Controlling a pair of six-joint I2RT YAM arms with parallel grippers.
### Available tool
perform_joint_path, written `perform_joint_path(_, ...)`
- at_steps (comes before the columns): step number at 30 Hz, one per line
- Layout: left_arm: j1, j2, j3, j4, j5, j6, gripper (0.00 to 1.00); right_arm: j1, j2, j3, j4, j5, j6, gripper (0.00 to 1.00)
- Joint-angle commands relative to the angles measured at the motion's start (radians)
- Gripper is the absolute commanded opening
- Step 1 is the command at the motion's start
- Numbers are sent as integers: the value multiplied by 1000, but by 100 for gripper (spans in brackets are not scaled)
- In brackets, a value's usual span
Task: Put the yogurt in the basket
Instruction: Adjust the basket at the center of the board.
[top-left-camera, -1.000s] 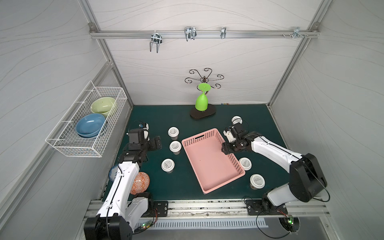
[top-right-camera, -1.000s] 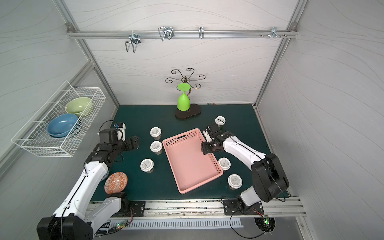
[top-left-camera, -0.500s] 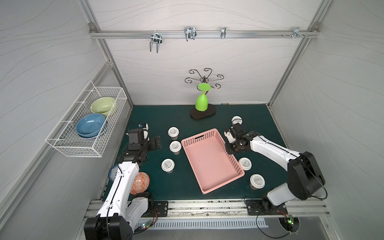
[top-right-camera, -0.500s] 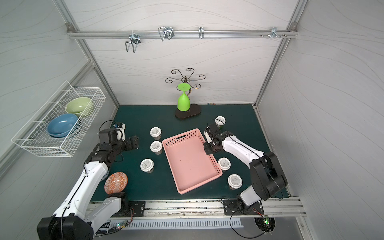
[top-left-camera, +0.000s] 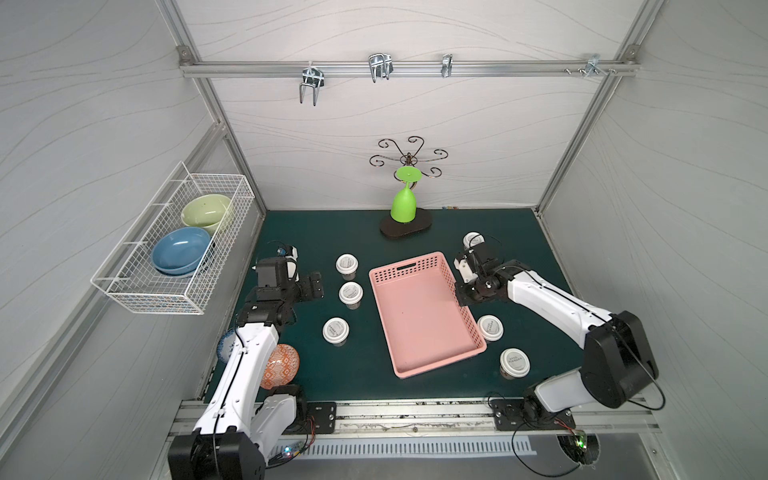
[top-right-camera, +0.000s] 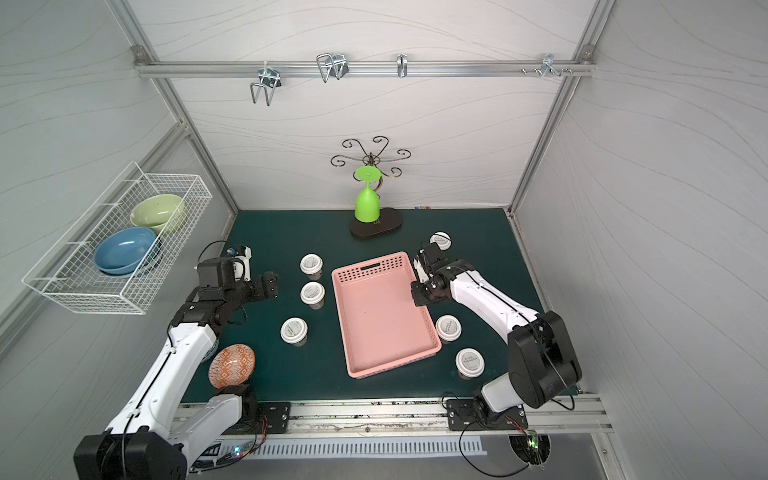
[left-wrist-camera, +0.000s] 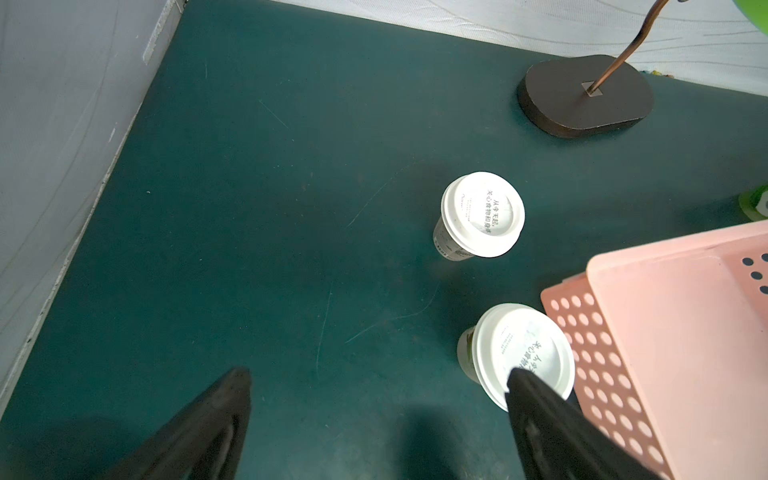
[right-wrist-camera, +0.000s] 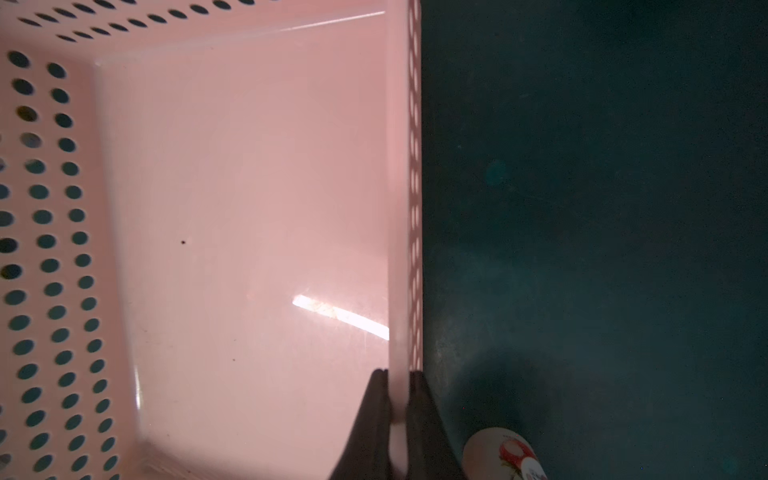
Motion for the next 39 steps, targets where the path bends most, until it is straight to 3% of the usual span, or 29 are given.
perform_joint_path(1,2,-10,43,1,54,-13,99,-29,-39,16,15,-16,96,0)
perform_joint_path(7,-7,-12,48,16,72,-4,99,-33,-24,14,87,-27,195,0)
perform_joint_path(25,-83,44,100,-88,200,-15,99,-37,101,-1,151,-26,205,1)
perform_joint_path(28,-96,60,88,-64,212,-21,99,-37,73,-14,153,-35,222,7)
perform_joint_path(39,-128,202,131,-62,256,-100,99,-141,-159,11,24,-31,171,48)
